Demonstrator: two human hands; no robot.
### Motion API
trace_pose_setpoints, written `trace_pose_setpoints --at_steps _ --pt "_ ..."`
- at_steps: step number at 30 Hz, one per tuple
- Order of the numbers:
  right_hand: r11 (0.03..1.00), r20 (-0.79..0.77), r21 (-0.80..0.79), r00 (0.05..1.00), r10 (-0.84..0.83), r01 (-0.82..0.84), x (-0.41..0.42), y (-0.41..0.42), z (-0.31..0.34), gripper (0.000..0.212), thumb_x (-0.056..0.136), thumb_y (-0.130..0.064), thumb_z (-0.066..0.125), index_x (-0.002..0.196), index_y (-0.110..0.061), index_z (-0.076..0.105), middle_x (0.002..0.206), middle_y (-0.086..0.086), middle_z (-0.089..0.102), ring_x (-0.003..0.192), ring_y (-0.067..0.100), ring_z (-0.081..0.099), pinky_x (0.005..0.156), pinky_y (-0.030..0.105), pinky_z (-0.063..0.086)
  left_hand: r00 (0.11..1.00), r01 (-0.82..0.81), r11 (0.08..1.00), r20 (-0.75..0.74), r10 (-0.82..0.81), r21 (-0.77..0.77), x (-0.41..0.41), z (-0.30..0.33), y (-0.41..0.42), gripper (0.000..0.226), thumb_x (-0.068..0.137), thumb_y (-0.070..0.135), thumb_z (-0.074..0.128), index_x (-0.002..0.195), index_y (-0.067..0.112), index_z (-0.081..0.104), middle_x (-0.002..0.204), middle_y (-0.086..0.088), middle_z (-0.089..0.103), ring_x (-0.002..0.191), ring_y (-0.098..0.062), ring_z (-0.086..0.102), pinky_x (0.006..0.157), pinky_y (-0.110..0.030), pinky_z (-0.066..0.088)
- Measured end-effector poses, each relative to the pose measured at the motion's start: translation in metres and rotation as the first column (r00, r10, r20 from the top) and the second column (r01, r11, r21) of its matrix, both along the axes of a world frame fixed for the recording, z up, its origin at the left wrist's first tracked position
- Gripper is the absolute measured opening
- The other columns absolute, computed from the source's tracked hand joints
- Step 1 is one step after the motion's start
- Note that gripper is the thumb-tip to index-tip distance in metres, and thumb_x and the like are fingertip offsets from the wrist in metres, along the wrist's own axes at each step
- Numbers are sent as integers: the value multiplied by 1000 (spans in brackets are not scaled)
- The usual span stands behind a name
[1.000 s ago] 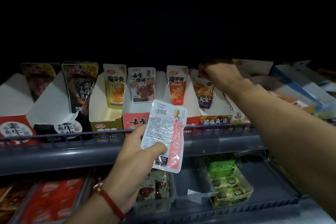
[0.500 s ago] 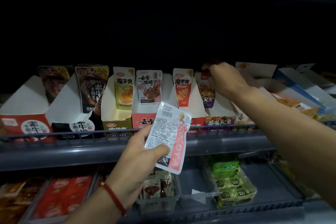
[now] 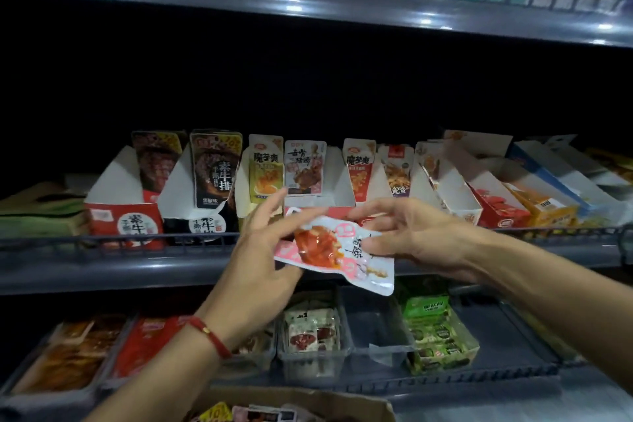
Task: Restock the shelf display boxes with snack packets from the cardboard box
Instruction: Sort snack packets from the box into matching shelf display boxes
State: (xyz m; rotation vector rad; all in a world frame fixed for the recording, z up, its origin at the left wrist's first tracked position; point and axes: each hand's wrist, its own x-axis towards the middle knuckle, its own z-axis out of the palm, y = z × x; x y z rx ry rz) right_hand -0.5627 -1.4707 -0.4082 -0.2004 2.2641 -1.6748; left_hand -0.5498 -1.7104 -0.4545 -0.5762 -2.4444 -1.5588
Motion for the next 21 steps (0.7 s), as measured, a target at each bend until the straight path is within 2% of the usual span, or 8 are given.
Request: trace_pose_setpoints --at_steps 2,4,8,11,13,16,18,21 --pt "999 -87 33 996 -24 27 1 -2 10 40 85 5 74 121 -13 66 110 13 75 101 29 75 88 43 61 965 86 964 221 -144 253 9 7 -11 96 83 -23 59 139 53 49 144 13 54 129 -12 59 103 -59 51" --pt "998 -140 56 990 -28 37 3 -4 19 38 84 2 77 117 -14 68 107 12 76 99 30 75 89 46 60 879 69 855 374 -295 514 11 12 -15 88 85 -19 61 148 38 42 122 -5 73 111 -25 71 102 -63 50" --pt "993 -108 -47 988 -109 104 4 -16 24 38 86 -10 75 122 -9 62 104 12 78 91 26 77 70 35 62 863 -183 727 463 -204 661 0 15 -6 52 90 -14 62 134 15 59 102 -19 78 88 -27 78 72 -38 65" --pt "987 -104 -53 982 -157 152 5 -26 22 27 91 -7 71 116 -4 62 99 10 79 85 22 77 65 28 62 891 -213 708 432 -143 673 -8 11 -3 42 92 -10 63 125 15 62 106 -14 77 92 -25 77 74 -39 64" --pt "974 -234 37 950 -208 222 -1 -30 29 15 94 -5 67 108 -4 64 96 10 78 76 19 76 63 26 60 908 -153 739 389 -157 656 -10 7 -6 42 91 -5 67 127 17 60 108 -9 78 97 -22 76 80 -40 63" --pt "879 -607 192 757 -242 435 -28 -30 51 7 98 -10 63 96 -16 65 90 2 74 62 10 70 53 21 52 958 -171 869 284 37 465 -18 -7 -19 43 92 8 71 126 30 57 112 5 74 102 -14 72 89 -39 61" --pt "748 -809 307 575 -121 589 -51 -31 65 8 99 -15 60 96 -21 64 83 -5 68 66 11 65 55 21 42 968 -223 908 189 165 353 -19 -18 -30 41 94 8 67 119 39 57 109 12 71 100 -8 70 91 -38 60" --pt "649 -863 399 505 26 648 -88 -39 68 20 102 -18 56 118 -15 66 94 8 67 87 26 66 64 25 41 971 -239 925 68 229 295 -17 -38 -47 41 93 2 65 113 38 57 104 10 70 93 -4 68 81 -28 60"
